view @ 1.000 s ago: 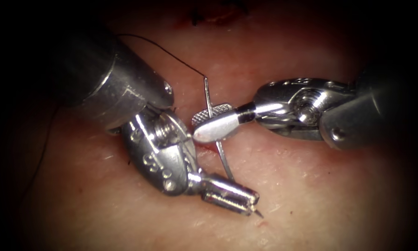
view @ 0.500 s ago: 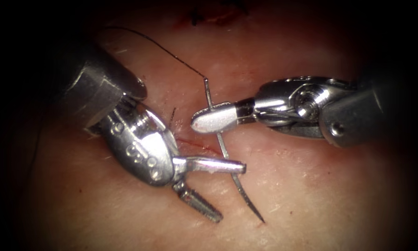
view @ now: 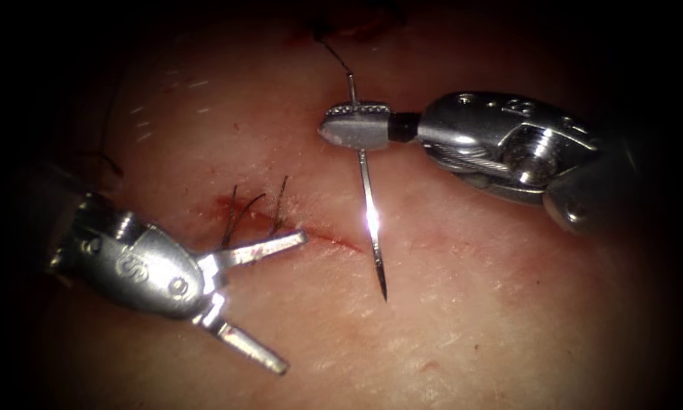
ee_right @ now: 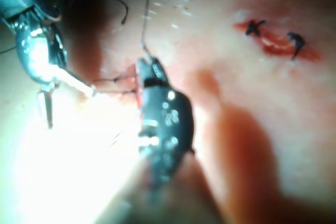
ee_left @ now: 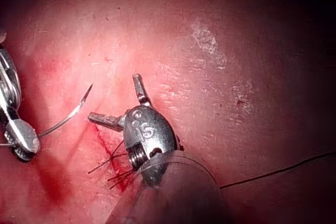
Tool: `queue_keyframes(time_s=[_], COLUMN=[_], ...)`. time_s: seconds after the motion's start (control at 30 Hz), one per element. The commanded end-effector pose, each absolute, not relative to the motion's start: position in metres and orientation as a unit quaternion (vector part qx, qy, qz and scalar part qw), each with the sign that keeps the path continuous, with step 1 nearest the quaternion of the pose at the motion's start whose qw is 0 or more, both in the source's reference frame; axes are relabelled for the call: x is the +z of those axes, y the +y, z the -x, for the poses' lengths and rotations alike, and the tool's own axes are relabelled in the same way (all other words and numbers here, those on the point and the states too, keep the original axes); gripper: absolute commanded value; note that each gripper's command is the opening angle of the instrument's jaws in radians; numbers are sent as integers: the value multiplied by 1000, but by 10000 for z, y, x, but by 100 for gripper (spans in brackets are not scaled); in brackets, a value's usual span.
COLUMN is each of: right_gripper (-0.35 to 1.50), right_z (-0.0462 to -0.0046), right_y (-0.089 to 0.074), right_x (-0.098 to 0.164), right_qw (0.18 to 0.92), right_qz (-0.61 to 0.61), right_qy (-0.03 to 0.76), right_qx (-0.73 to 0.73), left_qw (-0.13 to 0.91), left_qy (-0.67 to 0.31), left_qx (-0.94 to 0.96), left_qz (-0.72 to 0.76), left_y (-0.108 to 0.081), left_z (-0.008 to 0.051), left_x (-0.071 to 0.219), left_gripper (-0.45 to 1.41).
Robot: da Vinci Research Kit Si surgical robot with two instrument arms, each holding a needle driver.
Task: Wound Closure
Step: Hand the needle over to the right gripper
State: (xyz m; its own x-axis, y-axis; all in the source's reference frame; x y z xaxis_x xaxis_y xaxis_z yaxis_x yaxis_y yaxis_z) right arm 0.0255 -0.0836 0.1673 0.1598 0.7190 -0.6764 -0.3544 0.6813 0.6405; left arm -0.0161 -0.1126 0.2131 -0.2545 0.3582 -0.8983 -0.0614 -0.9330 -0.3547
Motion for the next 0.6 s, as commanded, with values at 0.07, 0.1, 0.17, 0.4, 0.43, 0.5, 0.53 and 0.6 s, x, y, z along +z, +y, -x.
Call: queue_keyframes(time_s=[0.07, 0.1, 0.17, 0.4, 0.43, 0.5, 0.53, 0.6], right_gripper=[-35, -35, -35, -35, -35, -35, -35, -35], right_z=[-267, -271, -273, -282, -283, -286, -287, -287], right_y=[-844, -843, -843, -841, -841, -838, -837, -835], right_x=[1669, 1666, 1664, 1659, 1660, 1664, 1665, 1669], right_qw=[751, 759, 761, 783, 784, 787, 790, 795], right_qz=[-146, -123, -115, -26, -17, 16, 25, 45], right_qy=[536, 536, 537, 547, 550, 558, 558, 553], right_qx=[356, 348, 345, 295, 288, 263, 252, 245], left_qw=[167, 200, 213, 295, 297, 308, 311, 316], left_qy=[-126, -123, -122, -80, -78, -68, -65, -60], left_qx=[781, 778, 777, 785, 785, 787, 787, 788], left_qz=[589, 582, 579, 539, 538, 531, 529, 526], left_y=[-1145, -1149, -1151, -1157, -1158, -1161, -1163, -1165], left_z=[169, 165, 164, 156, 156, 158, 159, 159], left_x=[2133, 2139, 2142, 2158, 2159, 2160, 2161, 2162], left_gripper=[81, 76, 72, -7, -20, -39, -45, -45])
